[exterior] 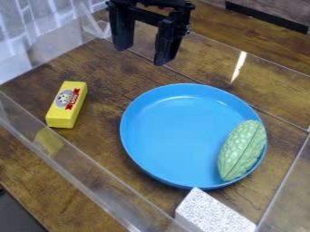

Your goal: Put the green object in the blue tray

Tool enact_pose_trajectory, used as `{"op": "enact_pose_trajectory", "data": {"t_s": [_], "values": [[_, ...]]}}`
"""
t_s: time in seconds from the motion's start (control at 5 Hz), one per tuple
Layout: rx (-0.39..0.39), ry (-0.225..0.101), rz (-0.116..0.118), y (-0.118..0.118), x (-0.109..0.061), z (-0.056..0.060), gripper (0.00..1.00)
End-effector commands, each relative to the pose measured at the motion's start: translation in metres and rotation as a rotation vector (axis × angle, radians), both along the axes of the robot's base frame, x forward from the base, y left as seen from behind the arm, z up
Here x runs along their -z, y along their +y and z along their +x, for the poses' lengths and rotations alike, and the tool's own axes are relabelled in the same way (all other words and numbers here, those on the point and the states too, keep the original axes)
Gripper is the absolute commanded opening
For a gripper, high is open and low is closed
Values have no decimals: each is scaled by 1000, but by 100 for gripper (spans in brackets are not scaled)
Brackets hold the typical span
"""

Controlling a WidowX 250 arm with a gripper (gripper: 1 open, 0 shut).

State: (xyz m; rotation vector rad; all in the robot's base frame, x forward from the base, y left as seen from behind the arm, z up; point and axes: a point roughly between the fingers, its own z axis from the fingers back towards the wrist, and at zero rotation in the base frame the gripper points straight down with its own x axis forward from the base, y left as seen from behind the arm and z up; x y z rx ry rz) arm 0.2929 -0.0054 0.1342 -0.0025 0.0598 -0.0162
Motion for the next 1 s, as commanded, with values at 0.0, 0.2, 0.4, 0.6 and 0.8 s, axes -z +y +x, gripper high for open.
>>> {"op": "enact_pose_trajectory", "data": {"t_s": [0.0,0.2,0.4,0.6,0.8], "values": [[6,16,-3,-3,7,0,100],[25,25,-12,-14,17,2,100],[40,27,-20,-24,26,4,100],[51,33,-24,-30,33,5,100],[56,46,-26,-33,39,5,100]]}}
